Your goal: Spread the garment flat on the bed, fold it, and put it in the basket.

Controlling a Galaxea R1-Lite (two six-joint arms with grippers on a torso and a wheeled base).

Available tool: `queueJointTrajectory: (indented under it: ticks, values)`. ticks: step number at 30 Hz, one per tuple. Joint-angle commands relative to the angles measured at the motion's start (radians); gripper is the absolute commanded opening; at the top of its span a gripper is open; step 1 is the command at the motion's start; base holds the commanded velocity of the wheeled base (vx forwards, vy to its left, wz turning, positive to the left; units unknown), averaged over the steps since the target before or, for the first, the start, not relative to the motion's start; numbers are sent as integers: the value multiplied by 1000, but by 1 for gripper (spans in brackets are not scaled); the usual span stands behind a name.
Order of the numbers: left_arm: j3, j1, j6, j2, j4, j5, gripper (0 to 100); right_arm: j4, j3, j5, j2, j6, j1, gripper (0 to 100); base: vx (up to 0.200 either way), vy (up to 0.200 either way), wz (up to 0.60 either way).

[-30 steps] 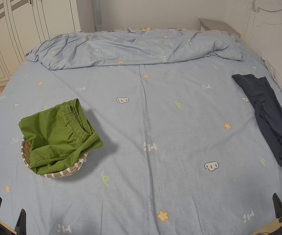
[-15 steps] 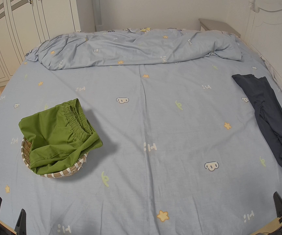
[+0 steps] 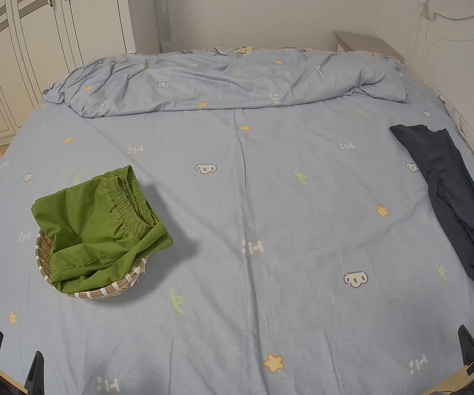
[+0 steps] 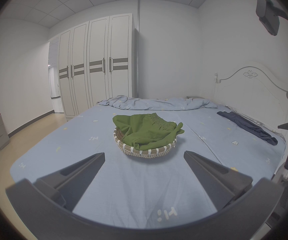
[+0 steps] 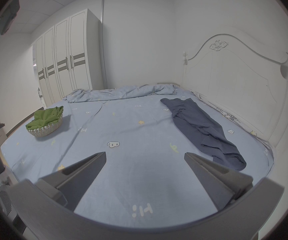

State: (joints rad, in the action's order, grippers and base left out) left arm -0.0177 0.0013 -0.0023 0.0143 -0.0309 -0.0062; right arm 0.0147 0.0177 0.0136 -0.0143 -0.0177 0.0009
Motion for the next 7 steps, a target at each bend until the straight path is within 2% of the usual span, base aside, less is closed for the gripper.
queueJointTrajectory:
  ticks: [1, 7]
  values:
    - [8, 0, -1, -14, 0, 0, 100, 1, -18, 0, 5, 1, 1, 100, 0, 0, 0]
    - [8, 0, -1, -13, 0, -1, 100, 1, -18, 6, 5, 7, 1, 100, 0, 0, 0]
